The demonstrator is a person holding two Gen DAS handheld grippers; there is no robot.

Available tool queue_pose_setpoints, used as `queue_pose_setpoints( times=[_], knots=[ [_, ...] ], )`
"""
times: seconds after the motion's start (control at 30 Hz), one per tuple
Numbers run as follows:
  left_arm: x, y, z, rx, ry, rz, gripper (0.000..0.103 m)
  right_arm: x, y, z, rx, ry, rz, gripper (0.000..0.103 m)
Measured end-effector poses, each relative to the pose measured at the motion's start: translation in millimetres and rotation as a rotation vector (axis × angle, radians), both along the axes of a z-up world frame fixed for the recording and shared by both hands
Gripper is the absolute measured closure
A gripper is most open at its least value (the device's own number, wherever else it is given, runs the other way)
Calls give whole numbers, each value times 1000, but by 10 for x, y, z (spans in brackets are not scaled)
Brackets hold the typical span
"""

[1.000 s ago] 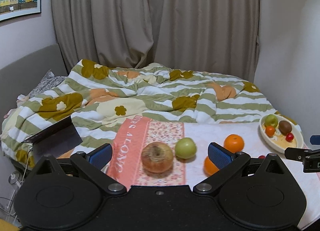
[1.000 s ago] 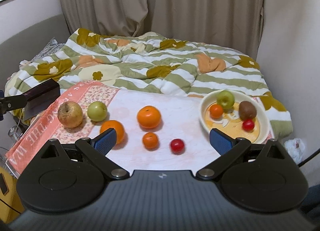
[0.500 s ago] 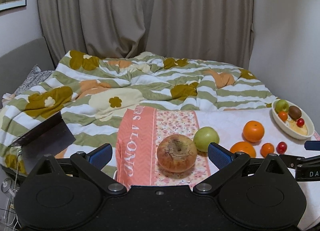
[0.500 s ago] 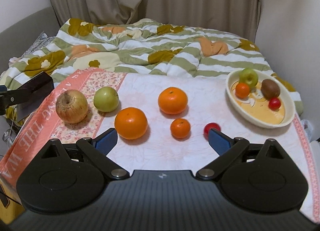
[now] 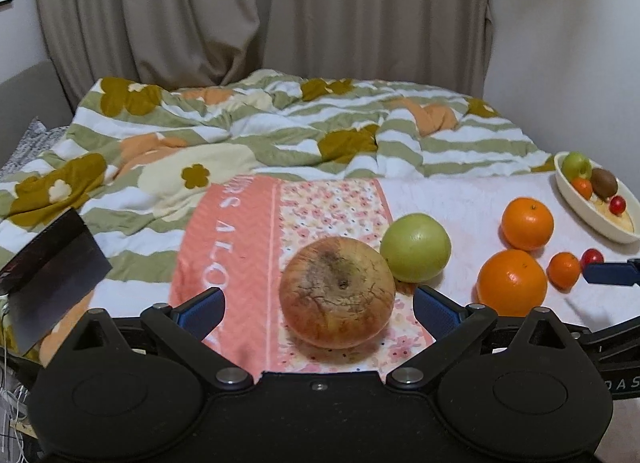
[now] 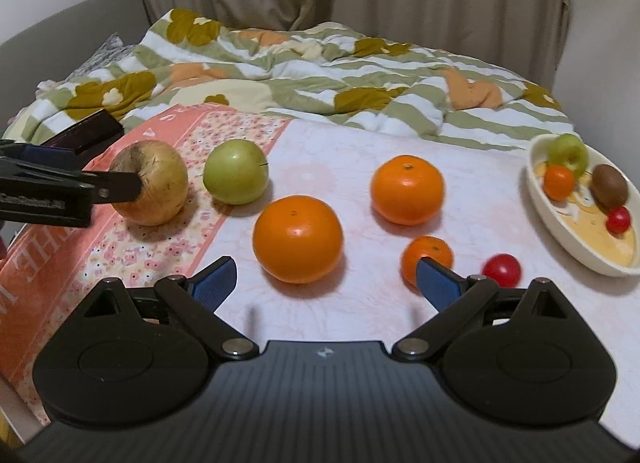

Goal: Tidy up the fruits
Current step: 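Grasp the large brown apple with the left tool while the right tool grasps the big orange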

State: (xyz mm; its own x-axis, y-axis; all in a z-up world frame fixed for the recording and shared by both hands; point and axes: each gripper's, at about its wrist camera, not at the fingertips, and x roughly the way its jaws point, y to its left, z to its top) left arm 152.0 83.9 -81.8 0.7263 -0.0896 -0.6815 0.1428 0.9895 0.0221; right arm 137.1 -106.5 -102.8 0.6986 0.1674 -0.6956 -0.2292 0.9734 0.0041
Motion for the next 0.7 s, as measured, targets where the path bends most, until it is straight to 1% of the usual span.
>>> queue_pose_setpoints(
  times=[0.17, 0.23, 0.3, 0.33, 0.4, 0.7],
  knots=[
    [156, -47, -129, -8, 36, -3, 4, 100, 48, -64, 4, 1, 30, 0],
    [214, -70, -175, -9, 55, -6, 11, 124, 65, -79, 1, 1, 42, 0],
    [255, -90, -219, -3, 71, -8, 13, 157, 84, -101, -5, 8, 56, 0],
    [273, -97, -237, 0, 76, -9, 18, 170, 97, -112, -7, 10, 58, 0],
    [288, -96, -256, -4, 84, -13, 24, 196, 111, -129, -6, 11, 64, 1],
    [268, -108, -250, 12, 89, -28, 25, 257, 163, -169, -9, 4, 88, 2]
  ],
)
